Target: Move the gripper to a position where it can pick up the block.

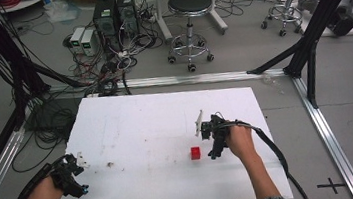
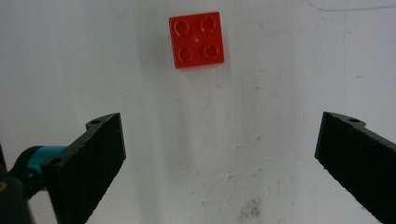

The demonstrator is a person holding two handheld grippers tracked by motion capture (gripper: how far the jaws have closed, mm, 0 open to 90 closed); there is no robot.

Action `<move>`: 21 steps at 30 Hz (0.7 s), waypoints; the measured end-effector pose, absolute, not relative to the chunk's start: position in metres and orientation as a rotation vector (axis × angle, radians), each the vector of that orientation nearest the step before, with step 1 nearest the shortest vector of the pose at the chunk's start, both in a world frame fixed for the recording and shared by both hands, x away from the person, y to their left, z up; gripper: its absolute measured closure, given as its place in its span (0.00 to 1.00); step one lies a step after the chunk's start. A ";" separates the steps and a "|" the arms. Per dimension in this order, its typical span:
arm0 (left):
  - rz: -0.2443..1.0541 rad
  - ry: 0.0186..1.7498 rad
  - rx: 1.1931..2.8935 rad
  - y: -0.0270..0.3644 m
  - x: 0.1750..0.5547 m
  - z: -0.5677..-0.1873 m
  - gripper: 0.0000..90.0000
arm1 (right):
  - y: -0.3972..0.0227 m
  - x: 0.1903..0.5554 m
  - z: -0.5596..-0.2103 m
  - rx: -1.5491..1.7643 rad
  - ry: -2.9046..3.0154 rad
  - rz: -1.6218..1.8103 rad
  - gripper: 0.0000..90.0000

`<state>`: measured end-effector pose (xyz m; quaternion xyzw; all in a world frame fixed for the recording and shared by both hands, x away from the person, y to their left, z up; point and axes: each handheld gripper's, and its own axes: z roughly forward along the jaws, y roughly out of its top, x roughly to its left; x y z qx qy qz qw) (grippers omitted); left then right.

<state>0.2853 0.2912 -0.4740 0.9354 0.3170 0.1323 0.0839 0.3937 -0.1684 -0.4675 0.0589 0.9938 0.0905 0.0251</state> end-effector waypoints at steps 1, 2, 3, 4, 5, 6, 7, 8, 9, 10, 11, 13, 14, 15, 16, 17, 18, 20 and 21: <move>0.397 0.945 2.792 0.291 0.286 -0.474 0.22 | -0.166 0.394 -0.469 0.178 3.074 0.289 0.01; 0.393 0.944 2.794 0.291 0.286 -0.475 0.22 | -0.163 0.394 -0.472 0.169 3.078 0.296 0.01; 0.392 0.945 2.793 0.291 0.286 -0.475 0.22 | -0.159 0.395 -0.474 0.163 3.084 0.304 0.01; 0.392 0.944 2.793 0.291 0.286 -0.475 0.22 | -0.155 0.396 -0.477 0.158 3.094 0.310 0.01; 0.393 0.943 2.792 0.291 0.286 -0.475 0.22 | -0.151 0.396 -0.480 0.154 3.104 0.329 0.01; 0.394 0.942 2.792 0.291 0.286 -0.475 0.22 | -0.147 0.397 -0.483 0.155 3.113 0.342 0.01; 0.397 0.937 2.793 0.291 0.286 -0.474 0.22 | -0.144 0.397 -0.486 0.147 3.119 0.343 0.01; 0.395 0.940 2.790 0.291 0.286 -0.474 0.22 | -0.141 0.398 -0.490 0.140 3.123 0.341 0.01; 0.394 0.938 2.788 0.291 0.286 -0.474 0.22 | -0.138 0.398 -0.494 0.138 3.129 0.335 0.01; 0.394 0.940 2.786 0.291 0.286 -0.474 0.22 | -0.136 0.399 -0.497 0.122 3.139 0.316 0.01; 0.394 0.942 2.785 0.292 0.286 -0.474 0.22 | -0.133 0.400 -0.501 0.117 3.139 0.293 0.01; 0.392 0.945 2.786 0.293 0.286 -0.474 0.22 | -0.130 0.400 -0.506 0.116 3.131 0.267 0.01; 0.392 0.945 2.786 0.293 0.286 -0.474 0.22 | -0.129 0.400 -0.508 0.113 3.132 0.253 0.01; 0.391 0.945 2.788 0.293 0.286 -0.474 0.22 | -0.127 0.401 -0.510 0.103 3.132 0.247 0.01; 0.390 0.946 2.785 0.292 0.286 -0.475 0.22 | -0.126 0.401 -0.512 0.089 3.139 0.237 0.01; 0.389 0.943 2.785 0.292 0.286 -0.475 0.22 | -0.124 0.401 -0.514 0.073 3.143 0.229 0.01; 0.389 0.936 2.789 0.292 0.287 -0.475 0.22 | -0.123 0.400 -0.515 0.064 3.142 0.213 0.01; 0.389 0.936 2.789 0.292 0.287 -0.475 0.22 | -0.119 0.400 -0.517 0.036 3.142 0.188 0.01; 0.388 0.939 2.782 0.291 0.287 -0.475 0.22 | -0.117 0.399 -0.517 0.015 3.143 0.184 0.01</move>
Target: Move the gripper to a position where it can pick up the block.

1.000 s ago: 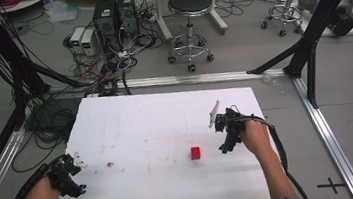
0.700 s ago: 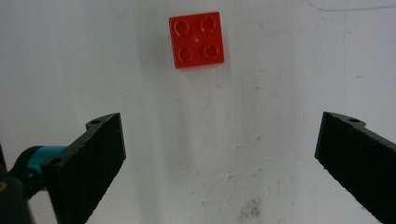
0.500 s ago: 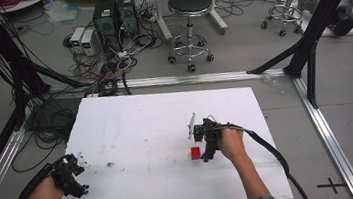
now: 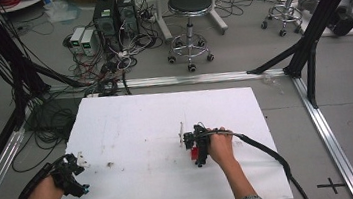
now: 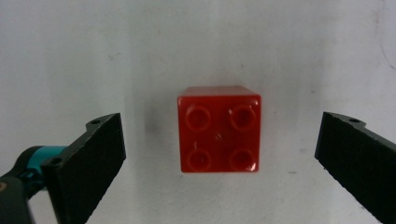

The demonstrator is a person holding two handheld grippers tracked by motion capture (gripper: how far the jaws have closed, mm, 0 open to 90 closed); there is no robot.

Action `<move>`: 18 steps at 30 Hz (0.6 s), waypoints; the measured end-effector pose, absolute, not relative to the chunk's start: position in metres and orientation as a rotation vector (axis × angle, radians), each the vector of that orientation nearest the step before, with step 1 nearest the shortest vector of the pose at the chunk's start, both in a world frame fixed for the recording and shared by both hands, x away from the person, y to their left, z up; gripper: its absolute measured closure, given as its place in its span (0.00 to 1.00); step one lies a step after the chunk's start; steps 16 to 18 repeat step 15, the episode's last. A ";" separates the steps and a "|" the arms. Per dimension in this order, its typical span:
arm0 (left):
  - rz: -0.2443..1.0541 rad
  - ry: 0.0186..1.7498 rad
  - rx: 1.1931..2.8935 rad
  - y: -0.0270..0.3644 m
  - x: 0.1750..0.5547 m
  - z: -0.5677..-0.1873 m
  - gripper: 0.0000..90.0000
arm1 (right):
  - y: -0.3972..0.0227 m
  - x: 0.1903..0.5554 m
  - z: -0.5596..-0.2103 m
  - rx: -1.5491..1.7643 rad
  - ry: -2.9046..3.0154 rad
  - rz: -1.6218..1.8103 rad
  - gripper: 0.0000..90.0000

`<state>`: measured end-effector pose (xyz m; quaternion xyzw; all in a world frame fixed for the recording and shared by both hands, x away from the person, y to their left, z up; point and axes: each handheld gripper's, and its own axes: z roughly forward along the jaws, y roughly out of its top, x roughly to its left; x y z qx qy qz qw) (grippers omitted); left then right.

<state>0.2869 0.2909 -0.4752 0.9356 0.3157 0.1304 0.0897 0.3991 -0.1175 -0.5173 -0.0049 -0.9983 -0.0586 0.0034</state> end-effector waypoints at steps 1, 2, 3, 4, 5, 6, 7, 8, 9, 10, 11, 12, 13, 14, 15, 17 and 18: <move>0.387 0.935 2.784 0.291 0.287 -0.475 0.22 | -0.115 0.399 -0.518 -0.006 -3.128 -0.176 0.01; 0.388 0.936 2.783 0.291 0.287 -0.475 0.22 | -0.113 0.399 -0.518 0.001 -3.127 -0.169 0.01; 0.385 0.935 2.784 0.290 0.287 -0.475 0.22 | -0.112 0.399 -0.519 0.001 -3.124 -0.169 0.01; 0.384 0.940 2.779 0.290 0.287 -0.476 0.22 | -0.111 0.399 -0.519 -0.010 -3.126 -0.174 0.01; 0.385 0.935 2.781 0.290 0.287 -0.476 0.22 | -0.111 0.400 -0.519 -0.012 -3.125 -0.174 0.01; 0.384 0.933 2.783 0.290 0.287 -0.475 0.22 | -0.111 0.400 -0.520 -0.014 -3.122 -0.158 0.01; 0.384 0.933 2.783 0.290 0.287 -0.475 0.22 | -0.111 0.400 -0.521 -0.009 -3.124 -0.148 0.01; 0.388 0.934 2.781 0.290 0.287 -0.475 0.22 | -0.112 0.400 -0.521 -0.010 -3.122 -0.139 0.01; 0.386 0.932 2.782 0.290 0.287 -0.475 0.22 | -0.112 0.400 -0.521 -0.007 -3.124 -0.141 0.01; 0.385 0.932 2.781 0.290 0.287 -0.475 0.22 | -0.112 0.400 -0.521 -0.008 -3.123 -0.147 0.01; 0.385 0.929 2.784 0.290 0.287 -0.475 0.22 | -0.112 0.400 -0.520 -0.015 -3.122 -0.151 0.01; 0.386 0.928 2.785 0.290 0.287 -0.475 0.22 | -0.112 0.400 -0.520 -0.012 -3.122 -0.155 0.01; 0.386 0.928 2.785 0.290 0.287 -0.475 0.22 | -0.112 0.400 -0.520 -0.014 -3.122 -0.155 0.01; 0.384 0.929 2.782 0.289 0.287 -0.475 0.22 | -0.112 0.400 -0.520 -0.013 -3.123 -0.157 0.01; 0.384 0.929 2.782 0.289 0.287 -0.475 0.22 | -0.112 0.400 -0.519 -0.010 -3.124 -0.154 0.01; 0.384 0.929 2.782 0.289 0.287 -0.475 0.22 | -0.112 0.400 -0.519 -0.010 -3.124 -0.154 0.01; 0.384 0.929 2.782 0.289 0.287 -0.475 0.22 | -0.112 0.400 -0.519 -0.010 -3.124 -0.154 0.01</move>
